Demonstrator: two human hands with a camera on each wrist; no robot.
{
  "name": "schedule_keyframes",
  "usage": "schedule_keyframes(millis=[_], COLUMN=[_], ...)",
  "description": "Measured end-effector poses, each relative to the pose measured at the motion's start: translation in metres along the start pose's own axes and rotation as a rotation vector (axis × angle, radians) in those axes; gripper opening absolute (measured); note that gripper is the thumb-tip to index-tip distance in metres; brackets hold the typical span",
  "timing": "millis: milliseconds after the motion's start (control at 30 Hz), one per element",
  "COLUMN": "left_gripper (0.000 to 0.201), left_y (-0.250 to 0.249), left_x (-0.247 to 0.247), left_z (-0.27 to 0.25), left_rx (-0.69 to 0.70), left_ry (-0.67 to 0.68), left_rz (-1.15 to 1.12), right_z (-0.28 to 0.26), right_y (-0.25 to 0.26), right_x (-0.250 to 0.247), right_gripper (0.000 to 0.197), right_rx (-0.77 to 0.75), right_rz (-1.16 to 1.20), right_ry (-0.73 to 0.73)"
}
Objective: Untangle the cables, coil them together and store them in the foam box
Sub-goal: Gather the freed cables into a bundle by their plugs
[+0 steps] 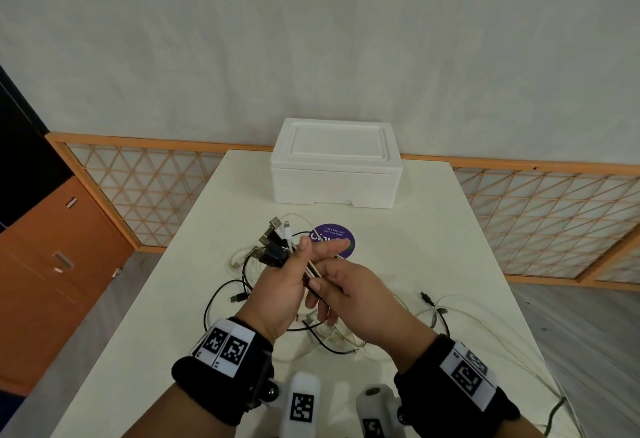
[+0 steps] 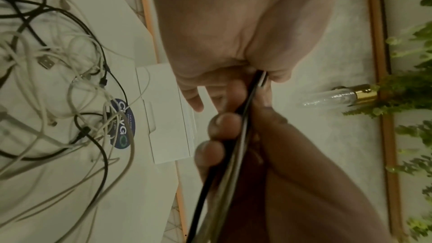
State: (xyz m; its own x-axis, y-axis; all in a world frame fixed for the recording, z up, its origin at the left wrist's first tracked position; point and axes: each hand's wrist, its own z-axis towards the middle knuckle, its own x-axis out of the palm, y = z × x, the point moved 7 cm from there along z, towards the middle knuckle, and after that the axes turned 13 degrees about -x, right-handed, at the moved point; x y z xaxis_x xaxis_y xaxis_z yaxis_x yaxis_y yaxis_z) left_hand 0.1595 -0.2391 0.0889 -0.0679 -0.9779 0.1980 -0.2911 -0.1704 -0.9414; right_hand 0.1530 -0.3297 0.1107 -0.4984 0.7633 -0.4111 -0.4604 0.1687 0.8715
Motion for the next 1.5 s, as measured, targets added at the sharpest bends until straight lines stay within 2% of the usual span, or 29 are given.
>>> schedule_keyframes(millis=[100,233,333,400,533,633,733,767,833,900,1033,1100,1133,1200,1267,1333,1433,1500], left_gripper=[0.06,0.053,0.05,0.05,0.049,0.049,0.05,0.05,0.052,0.053,0.052,0.051,0.051,0.052,0.052,0.053,0.052,0.053], left_y=[-0.004,-0.012,-0.015,-0.017,-0.013,-0.01,-0.009,-0.01,-0.012,-0.013,-0.011,-0.01,-0.011,-0.013,-0.017,-0.021,-0.02,-0.014], left_x=[-0.007,0.001,0.005,0.006,0.002,-0.004,-0.012,-0.014,-0.014,-0.011,-0.003,-0.002,-0.001,0.0,-0.001,-0.009,-0.018,-0.012], left_z=[0.003,0.0,-0.004,-0.006,-0.003,-0.001,-0.001,-0.001,-0.002,-0.003,-0.005,-0.006,-0.007,-0.008,-0.009,-0.009,-0.008,-0.008], left_rx=[0.011,0.027,0.04,0.068,0.041,0.016,0.011,0.016,0.03,0.043,0.064,0.079,0.086,0.095,0.099,0.102,0.091,0.073], left_ry=[-0.025,0.079,0.086,0.082,0.03,-0.003,-0.028,-0.032,-0.037,-0.037,-0.007,0.001,0.0,-0.011,-0.026,-0.047,-0.066,-0.055], left_rz=[-0.199,-0.464,-0.574,-0.614,-0.668,-0.695,-0.709,-0.715,-0.729,-0.736,-0.73,-0.716,-0.698,-0.653,-0.634,-0.655,-0.696,-0.704], right_z=[-0.003,-0.003,-0.001,0.001,-0.005,-0.013,-0.016,-0.016,-0.013,-0.013,-0.018,-0.022,-0.021,-0.022,-0.027,-0.037,-0.051,-0.053], right_y=[-0.009,-0.003,-0.005,-0.012,-0.025,-0.018,-0.014,-0.013,-0.007,-0.006,-0.021,-0.016,-0.01,-0.008,-0.013,-0.017,-0.029,-0.033], right_x=[0.0,0.0,-0.004,-0.006,-0.008,-0.004,-0.003,-0.002,-0.001,0.0,-0.006,-0.007,-0.007,-0.008,-0.012,-0.023,-0.037,-0.042], right_gripper=[0.018,0.032,0.022,0.017,0.04,0.034,0.02,0.016,0.013,0.013,0.012,0.016,0.023,0.033,0.033,0.033,0.024,0.026], right_rx=[0.033,0.019,0.044,0.039,0.097,0.056,0.002,-0.028,-0.142,-0.204,-0.076,-0.09,-0.098,-0.056,0.024,0.077,0.168,0.198], right_rz=[-0.069,-0.183,-0.154,-0.176,-0.34,-0.322,-0.296,-0.35,-0.564,-0.68,-0.765,-0.804,-0.798,-0.614,-0.359,-0.242,-0.237,-0.277], right_ry=[0.048,0.045,0.006,-0.011,-0.046,0.013,0.088,0.113,0.081,0.047,0.013,-0.008,-0.023,-0.009,0.028,0.005,0.037,0.077])
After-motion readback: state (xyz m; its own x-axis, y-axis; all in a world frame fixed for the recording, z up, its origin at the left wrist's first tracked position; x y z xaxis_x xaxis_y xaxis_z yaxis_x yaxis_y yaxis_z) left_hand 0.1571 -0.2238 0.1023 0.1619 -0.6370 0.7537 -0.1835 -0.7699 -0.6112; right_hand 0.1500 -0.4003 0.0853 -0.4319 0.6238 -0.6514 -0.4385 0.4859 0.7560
